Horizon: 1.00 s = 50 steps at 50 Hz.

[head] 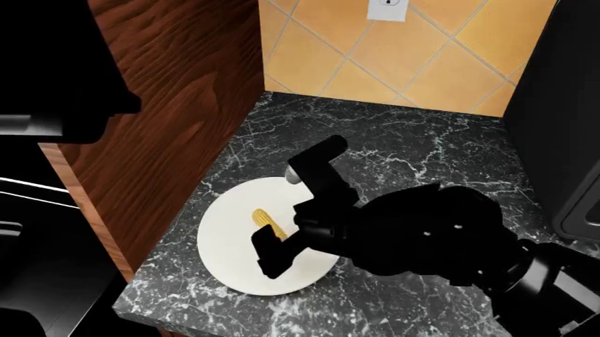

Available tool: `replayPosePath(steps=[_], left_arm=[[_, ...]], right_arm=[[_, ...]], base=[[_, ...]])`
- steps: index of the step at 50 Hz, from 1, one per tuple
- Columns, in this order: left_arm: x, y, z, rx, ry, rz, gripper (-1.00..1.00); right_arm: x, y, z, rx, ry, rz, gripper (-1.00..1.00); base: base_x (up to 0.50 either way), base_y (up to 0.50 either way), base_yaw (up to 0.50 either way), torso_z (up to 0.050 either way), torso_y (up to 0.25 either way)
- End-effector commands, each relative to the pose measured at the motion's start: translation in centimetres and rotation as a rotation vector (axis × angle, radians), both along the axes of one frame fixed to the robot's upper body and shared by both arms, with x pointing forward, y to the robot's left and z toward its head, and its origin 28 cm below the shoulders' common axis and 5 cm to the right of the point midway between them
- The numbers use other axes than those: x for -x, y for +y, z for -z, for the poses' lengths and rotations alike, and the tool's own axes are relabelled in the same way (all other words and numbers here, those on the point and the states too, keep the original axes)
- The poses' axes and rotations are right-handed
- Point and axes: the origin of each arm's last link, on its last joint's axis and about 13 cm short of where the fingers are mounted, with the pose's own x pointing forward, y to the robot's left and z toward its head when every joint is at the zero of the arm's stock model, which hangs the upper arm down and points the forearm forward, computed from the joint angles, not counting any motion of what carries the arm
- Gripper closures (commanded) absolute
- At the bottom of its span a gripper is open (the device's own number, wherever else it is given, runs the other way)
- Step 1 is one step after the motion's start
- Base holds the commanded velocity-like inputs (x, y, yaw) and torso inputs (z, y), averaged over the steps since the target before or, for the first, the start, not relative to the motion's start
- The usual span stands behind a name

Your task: Pick the corn from the oven and place it on the plate on the counter.

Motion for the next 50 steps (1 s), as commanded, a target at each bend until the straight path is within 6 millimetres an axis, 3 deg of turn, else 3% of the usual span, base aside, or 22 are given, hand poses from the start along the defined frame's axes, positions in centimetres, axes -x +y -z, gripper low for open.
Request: replayPosePath(steps=[1, 20, 30, 50], left_arm=[[0.2, -0.2, -0.2, -0.007, -0.003, 0.003, -1.00], [0.4, -0.2, -0.5, -0.015, -0.010, 0.002, -1.00], [0.4, -0.1, -0.4, -0.017, -0.009, -0.006, -1.00], [0.6, 0.0, -0.5, -0.022, -0.009, -0.007, -1.00]], right_arm=[[1.4, 0.6, -4.2, -0.061, -0.120, -0.039, -1.00], [4.9, 0.2, -11.0, -0.162, -0.384, 0.002, -1.00], [5.4, -0.4, -13.0, -0.185, -0.469, 0.042, -1.00], [10.1, -3.2, -18.1, -0.164, -0.731, 0.194, -1.00]], base=[[0.00, 0.00, 0.00, 0.000, 0.000], [0.00, 0.00, 0.00, 0.000, 0.000], [0.00, 0.00, 0.00, 0.000, 0.000], [0.00, 0.00, 0.00, 0.000, 0.000]])
